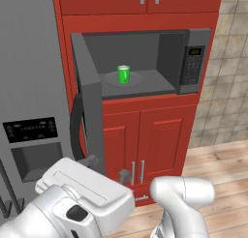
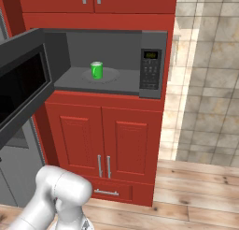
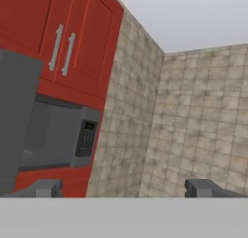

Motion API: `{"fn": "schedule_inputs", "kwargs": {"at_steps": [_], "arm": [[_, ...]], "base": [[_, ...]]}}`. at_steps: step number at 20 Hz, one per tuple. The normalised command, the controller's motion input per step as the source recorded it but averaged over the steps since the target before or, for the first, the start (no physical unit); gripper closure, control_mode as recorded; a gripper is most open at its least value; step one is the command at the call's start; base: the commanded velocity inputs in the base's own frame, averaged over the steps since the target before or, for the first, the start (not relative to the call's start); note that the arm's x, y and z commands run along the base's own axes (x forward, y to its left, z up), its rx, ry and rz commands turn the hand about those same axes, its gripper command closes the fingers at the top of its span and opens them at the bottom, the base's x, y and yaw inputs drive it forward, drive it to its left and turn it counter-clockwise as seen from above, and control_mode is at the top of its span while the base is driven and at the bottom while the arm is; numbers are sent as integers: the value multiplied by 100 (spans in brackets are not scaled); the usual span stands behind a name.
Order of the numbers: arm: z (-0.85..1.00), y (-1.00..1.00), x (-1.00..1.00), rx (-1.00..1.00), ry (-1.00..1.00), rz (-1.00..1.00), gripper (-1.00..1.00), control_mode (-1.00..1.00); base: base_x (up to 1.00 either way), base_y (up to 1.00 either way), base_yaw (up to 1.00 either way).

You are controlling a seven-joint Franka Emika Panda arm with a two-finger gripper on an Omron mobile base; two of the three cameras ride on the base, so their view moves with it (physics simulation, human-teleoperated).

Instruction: Pick the mug from the counter and place it inside the microwave. Then close the microwave.

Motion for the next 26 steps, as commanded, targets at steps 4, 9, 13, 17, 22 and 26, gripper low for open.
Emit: {"fn": "schedule_inputs", "kwargs": {"at_steps": [4,9,13,17,22,26], "arm": [[-17,19,29,0,0,-5,-100,-100],[-14,18,24,0,0,-2,-100,-100],[-14,8,35,0,0,0,-100,-100],[-13,7,35,0,0,0,-100,-100],[-7,5,32,0,0,-1,-100,-100],[-12,9,24,0,0,-1,-100,-100]], "base": [[0,0,0],[0,0,0],[0,0,0],[0,0,0],[0,0,0],[0,0,0]]}}
